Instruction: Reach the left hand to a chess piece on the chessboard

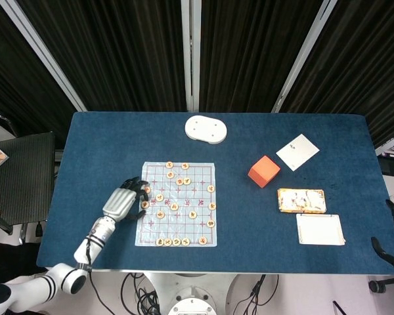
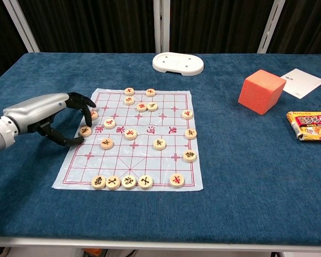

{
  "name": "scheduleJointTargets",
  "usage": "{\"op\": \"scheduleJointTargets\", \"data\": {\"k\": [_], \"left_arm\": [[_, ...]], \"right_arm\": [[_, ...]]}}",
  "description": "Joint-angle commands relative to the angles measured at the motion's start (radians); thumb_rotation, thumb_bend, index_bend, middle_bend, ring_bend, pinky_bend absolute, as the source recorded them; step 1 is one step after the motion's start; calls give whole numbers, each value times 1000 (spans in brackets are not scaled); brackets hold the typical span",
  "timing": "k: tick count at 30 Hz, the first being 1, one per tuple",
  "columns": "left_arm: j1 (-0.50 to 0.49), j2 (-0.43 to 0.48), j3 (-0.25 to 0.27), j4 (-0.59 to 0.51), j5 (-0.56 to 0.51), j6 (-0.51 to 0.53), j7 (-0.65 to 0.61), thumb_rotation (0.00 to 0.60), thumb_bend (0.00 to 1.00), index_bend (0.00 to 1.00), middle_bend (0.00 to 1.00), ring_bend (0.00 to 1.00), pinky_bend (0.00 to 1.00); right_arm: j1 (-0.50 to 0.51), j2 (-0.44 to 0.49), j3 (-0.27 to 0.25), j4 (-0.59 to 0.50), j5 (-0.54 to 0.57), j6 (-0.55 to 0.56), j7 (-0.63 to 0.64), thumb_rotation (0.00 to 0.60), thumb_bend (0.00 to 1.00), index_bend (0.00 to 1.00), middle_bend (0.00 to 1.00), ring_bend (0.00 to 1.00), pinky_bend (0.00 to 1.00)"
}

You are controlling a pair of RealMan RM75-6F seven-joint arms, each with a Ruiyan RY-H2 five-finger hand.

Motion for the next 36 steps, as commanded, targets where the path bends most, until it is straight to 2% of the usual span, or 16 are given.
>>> {"op": "scheduleJointTargets", "data": {"k": [1, 8, 18, 29, 36], "left_arm": [[-2, -3, 0, 3, -6, -4, -2, 600, 314, 448, 133, 0, 97], [-2, -2, -1, -5, -17, 1, 11, 600, 379, 477, 135, 0, 98], [-14, 5, -15, -26, -22, 13, 30, 600, 380, 492, 137, 0, 98], [-53, -19, -27, 37, -41, -39, 13, 600, 380, 503, 138, 0, 99], [-55, -28, -15, 63, -15, -14, -14, 600, 354, 469, 131, 0, 98]], "right_arm": [[-1, 0, 0, 2, 0, 1, 2, 600, 221, 0, 0, 0, 0], [-3, 0, 0, 8, 2, 1, 8, 600, 222, 0, 0, 0, 0], [-5, -3, 0, 12, 1, 4, 9, 600, 222, 0, 0, 0, 0], [-7, -3, 1, 16, 8, 0, 15, 600, 222, 0, 0, 0, 0], [-5, 0, 1, 14, 13, -10, 14, 600, 223, 0, 0, 0, 0]]}}
